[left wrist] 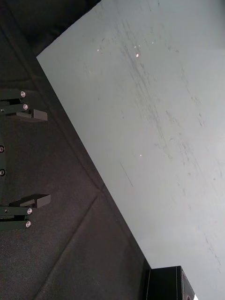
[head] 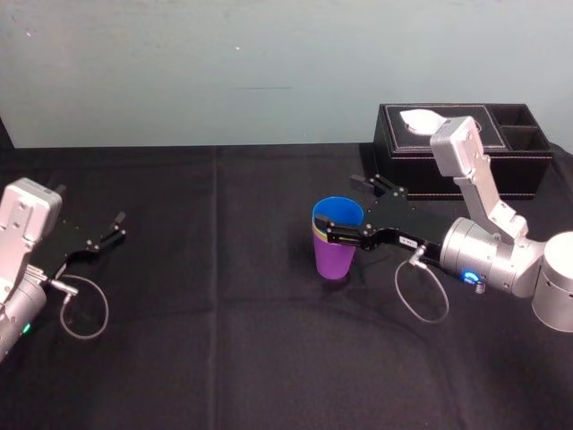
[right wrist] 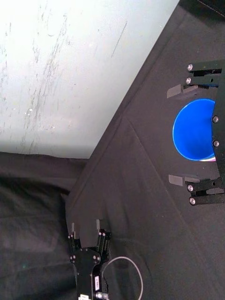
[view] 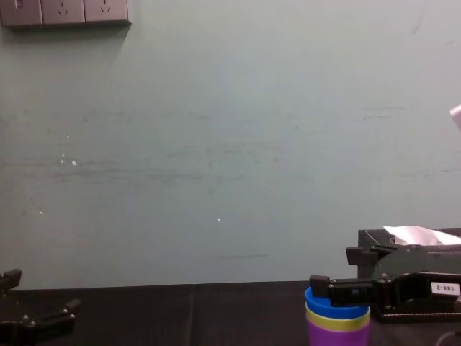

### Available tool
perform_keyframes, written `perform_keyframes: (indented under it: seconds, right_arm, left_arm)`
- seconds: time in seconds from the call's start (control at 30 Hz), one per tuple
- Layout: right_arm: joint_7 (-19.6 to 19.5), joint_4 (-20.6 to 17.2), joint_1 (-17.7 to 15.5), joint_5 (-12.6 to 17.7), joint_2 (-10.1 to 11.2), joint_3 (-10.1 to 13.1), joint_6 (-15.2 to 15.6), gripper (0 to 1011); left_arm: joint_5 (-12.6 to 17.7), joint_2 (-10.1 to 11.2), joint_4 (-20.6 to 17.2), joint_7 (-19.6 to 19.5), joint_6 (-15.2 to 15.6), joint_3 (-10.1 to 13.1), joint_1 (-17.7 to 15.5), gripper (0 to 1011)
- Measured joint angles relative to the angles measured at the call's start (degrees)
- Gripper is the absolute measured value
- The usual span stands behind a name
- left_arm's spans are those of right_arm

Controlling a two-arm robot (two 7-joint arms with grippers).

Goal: Stack the three plastic cups sequentially using one hand.

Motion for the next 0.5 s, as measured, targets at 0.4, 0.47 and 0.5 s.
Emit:
perform_keyframes:
  seconds: [0.4,0.47,0.5]
  right_arm:
    - [-4.0,-4.4,-3.9,-1.4,1.3,3.0,-2.2,1003]
    - [-5.1,-4.9,-4.8,-1.6,1.4,4.1,-2.5,1003]
    - [-5.5,-4.9,-5.1,-1.7,1.4,4.5,-2.6,1002]
  left_arm:
    - [0.0,0.0,0.0,0.0,0.0,0.0,0.0,1010]
    - [0.0,0.0,0.0,0.0,0.0,0.0,0.0,1010]
    - [0.0,0.0,0.0,0.0,0.0,0.0,0.0,1010]
